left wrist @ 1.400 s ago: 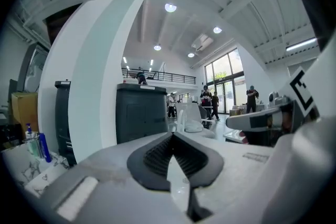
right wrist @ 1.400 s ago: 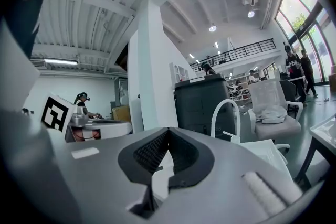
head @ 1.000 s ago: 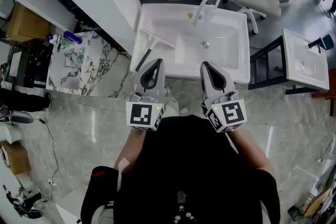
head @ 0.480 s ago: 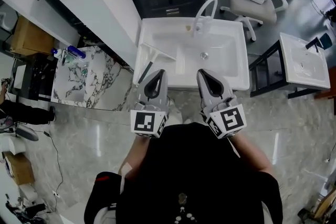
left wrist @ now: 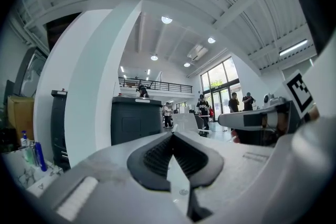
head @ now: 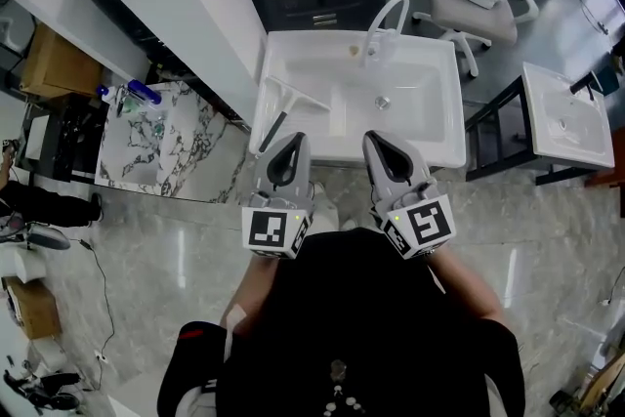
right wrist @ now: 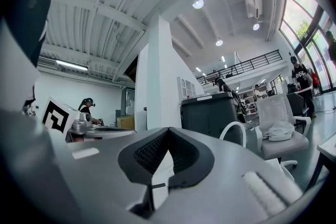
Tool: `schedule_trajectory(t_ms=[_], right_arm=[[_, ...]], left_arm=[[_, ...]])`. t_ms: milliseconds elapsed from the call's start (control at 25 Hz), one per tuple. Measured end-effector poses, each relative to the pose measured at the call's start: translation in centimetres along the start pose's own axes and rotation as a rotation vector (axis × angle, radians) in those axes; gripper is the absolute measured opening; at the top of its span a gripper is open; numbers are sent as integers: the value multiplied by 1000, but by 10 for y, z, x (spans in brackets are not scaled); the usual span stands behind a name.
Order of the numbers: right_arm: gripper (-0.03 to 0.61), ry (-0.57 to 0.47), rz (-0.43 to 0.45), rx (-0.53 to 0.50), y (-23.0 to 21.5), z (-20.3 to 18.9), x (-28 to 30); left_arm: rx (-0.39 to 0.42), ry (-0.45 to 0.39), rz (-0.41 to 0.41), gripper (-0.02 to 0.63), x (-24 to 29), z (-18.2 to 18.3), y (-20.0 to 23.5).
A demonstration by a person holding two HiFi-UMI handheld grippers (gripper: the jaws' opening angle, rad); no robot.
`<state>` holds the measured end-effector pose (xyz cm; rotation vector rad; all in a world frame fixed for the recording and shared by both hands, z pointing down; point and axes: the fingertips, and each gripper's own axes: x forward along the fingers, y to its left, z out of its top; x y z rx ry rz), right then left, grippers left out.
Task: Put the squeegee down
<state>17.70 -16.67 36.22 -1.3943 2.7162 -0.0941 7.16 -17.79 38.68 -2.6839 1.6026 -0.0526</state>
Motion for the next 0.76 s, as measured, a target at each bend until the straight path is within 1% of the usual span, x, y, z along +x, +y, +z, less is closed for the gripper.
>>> schedule_trajectory(t_ms=[160,480,760], right_arm=[[0,6,1,1,1,-2,0],[0,14,5,0,8,-6,1],[0,27,12,-1,13,-11,5]], left_arm=[[-18,8,20,2,-4,-5,3],[-38,10,34,2,-11,-7,7],[-28,12,26,2,-14,-11,12]])
